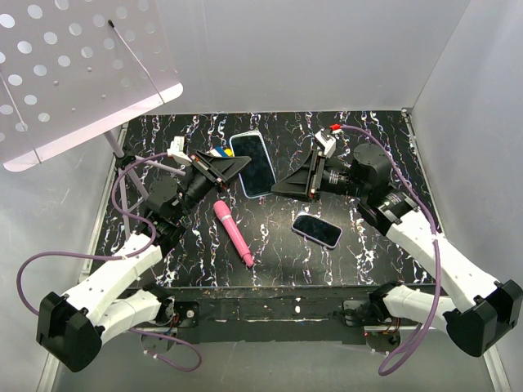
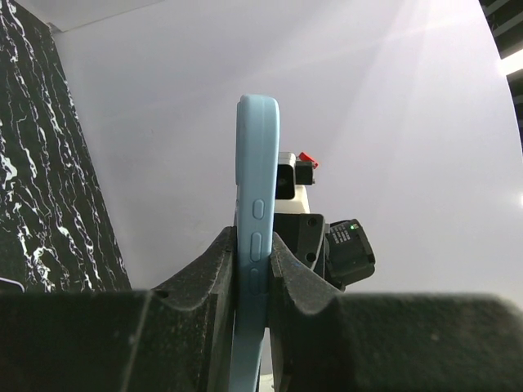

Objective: Take the phone out of the phone case
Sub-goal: Remove the phone case from the phone.

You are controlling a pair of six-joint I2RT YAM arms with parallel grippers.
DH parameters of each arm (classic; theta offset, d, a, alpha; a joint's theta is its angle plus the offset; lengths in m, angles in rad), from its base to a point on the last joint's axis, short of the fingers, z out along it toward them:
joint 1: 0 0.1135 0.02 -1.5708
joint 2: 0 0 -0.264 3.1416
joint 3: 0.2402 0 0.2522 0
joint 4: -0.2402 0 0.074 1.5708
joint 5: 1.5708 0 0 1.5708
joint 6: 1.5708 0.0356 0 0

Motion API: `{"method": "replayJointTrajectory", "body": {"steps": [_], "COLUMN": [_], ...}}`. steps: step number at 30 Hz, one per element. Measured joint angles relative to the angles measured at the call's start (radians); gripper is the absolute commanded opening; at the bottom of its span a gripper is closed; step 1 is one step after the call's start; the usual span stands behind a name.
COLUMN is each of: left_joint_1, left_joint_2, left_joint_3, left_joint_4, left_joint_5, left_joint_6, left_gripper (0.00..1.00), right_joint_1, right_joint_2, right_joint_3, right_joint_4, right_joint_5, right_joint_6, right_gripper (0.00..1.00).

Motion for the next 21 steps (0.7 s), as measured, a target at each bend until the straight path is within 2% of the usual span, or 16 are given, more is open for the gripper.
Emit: {"method": "replayJointTrajectory", "body": {"steps": [9,15,19,20,21], "left_joint_1": [0.005,-0.016,-0.036,-0.043,-0.050], "left_joint_2": [0.000,0.022,0.040,0.041,0.042], "left_joint_3": [-0.011,-0.019,-0.028,-0.029,-0.029], "left_joint_4": [0.022,0.076,0.103,0.103,0.103], "left_joint_5": [-0.006,-0.025,-0.050,-0.055,-0.060], "left_joint_6": [0.000,-0.021,-0.040,-0.041,-0.041], "left_gripper": [0.00,0.00,0.00,0.00,0.00], "right_joint_1": [-0.004,-0.005,-0.008,-0.008,-0.008], "right_joint_2": [0.034,0.067,0.079,0.080,0.081], "right_joint_3": [0.005,0.005,0.005,0.005,0.005], "right_joint_4": [0.011,0.079,0.128,0.135,0.142], "right_joint_5": [-0.005,-0.021,-0.031,-0.032,-0.034], "right_joint_6": [0.024,0.070,0.101,0.105,0.109], "right_gripper": [0.41,0.38,0.33,0.29,0.21]}}
